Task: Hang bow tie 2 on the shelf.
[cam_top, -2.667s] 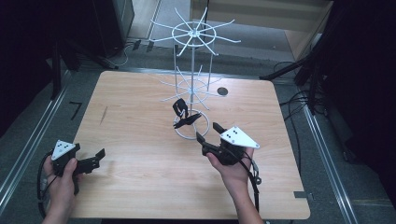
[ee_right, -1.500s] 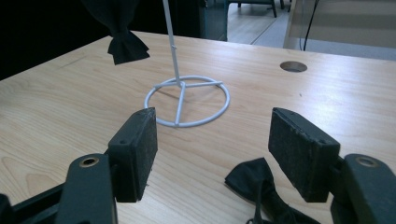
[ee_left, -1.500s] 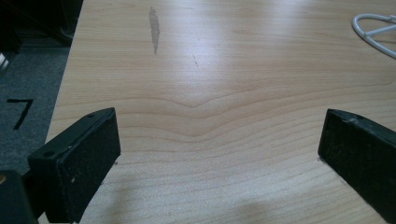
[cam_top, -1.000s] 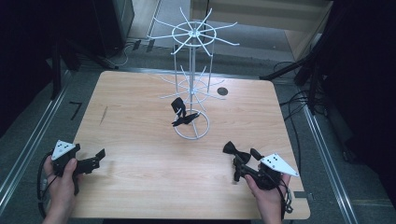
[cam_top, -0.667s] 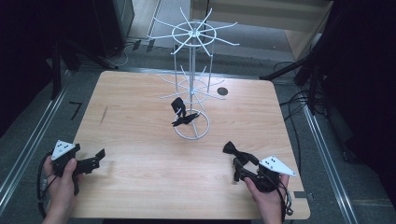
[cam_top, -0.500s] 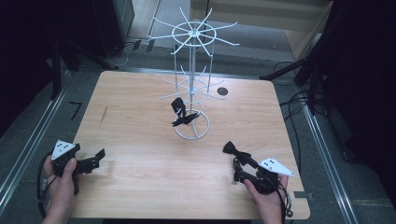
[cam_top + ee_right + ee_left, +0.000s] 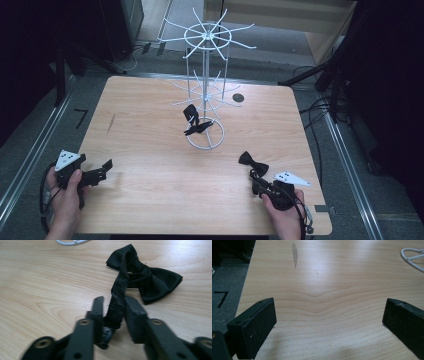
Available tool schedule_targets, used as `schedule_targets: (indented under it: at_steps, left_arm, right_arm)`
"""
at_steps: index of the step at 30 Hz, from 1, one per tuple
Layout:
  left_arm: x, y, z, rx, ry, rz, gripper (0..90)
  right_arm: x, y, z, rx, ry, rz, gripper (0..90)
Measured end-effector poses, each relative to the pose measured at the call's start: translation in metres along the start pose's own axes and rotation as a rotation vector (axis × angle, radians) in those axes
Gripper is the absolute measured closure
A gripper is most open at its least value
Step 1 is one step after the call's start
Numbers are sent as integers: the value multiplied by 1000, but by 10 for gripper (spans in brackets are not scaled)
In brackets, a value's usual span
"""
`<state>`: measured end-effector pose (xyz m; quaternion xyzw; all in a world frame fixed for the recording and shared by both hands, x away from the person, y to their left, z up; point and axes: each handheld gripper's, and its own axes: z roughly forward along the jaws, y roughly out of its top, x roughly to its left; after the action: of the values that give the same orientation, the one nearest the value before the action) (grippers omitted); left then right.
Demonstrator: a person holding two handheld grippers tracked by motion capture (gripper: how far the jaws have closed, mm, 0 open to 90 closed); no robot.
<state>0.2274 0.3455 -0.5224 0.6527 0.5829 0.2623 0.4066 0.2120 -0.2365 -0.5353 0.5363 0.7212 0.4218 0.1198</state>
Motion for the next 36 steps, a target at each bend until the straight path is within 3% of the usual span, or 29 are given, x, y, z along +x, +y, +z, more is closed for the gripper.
schedule_targets:
  at_steps: [6,8,18,26,36]
  left_arm:
    - [0,0,0,5,-2,0,0]
    - [0,0,0,5,-2,1,0]
    - [0,0,0,6,2,7,0]
    - [0,0,0,1,-1,7,0]
    - [-1,0,0,-3,2,7,0]
  right_arm:
    - [2,4,-7,-28,6,-6,783]
    - [4,6,-11,-73,-1,-6,783]
    - [11,20,-20,-187,6,-14,784]
    - [13,32,-23,-245,8,13,785]
    - [28,55,-28,-303,10,-38,786]
